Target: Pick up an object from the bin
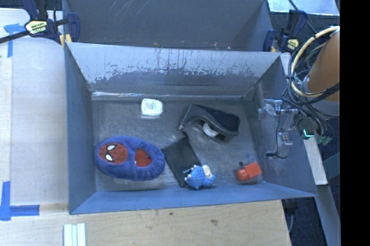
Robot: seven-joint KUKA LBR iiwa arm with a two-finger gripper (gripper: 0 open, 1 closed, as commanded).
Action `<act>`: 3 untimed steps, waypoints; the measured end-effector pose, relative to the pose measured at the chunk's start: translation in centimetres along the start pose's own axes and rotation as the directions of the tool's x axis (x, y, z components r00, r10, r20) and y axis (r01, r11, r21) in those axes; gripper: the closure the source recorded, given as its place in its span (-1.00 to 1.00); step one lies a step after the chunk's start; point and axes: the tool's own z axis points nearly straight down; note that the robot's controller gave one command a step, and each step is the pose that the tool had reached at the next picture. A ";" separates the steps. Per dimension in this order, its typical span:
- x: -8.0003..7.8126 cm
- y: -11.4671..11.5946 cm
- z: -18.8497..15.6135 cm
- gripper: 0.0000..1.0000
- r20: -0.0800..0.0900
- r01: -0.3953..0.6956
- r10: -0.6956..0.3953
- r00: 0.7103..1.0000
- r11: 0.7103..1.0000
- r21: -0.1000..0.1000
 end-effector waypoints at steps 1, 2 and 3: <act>-1.1 6.7 3.1 -1.00 0.003 0.023 -0.023 1.000 1.000 -0.003; -8.0 7.8 9.0 -1.00 0.010 0.361 -0.361 0.933 0.933 0.006; -8.1 7.8 8.8 1.00 0.012 0.360 -0.360 0.933 0.933 0.007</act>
Offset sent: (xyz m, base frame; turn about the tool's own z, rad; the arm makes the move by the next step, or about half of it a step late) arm 0.0101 0.0622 -0.0288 -0.0170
